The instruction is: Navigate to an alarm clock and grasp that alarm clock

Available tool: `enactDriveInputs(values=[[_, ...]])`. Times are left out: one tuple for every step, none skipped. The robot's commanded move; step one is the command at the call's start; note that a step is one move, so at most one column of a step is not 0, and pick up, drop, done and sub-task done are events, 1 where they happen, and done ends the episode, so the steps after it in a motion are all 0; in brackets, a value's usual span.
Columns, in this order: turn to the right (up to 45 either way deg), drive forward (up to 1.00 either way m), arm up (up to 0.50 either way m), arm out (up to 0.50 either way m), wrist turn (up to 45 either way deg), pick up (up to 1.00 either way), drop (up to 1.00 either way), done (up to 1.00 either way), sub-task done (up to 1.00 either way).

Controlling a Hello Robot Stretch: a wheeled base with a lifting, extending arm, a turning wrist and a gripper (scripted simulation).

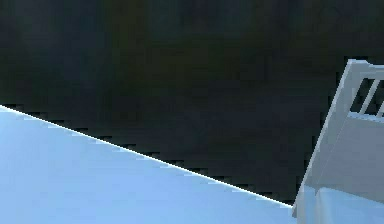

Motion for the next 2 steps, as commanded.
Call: enactDriveInputs(values=[[0.0,0.0,0.1,0.0,0.0,0.0,0.0,0.0,0.0],[0.0,0.0,0.0,0.0,0.0,0.0,0.0,1.0,0.0]])
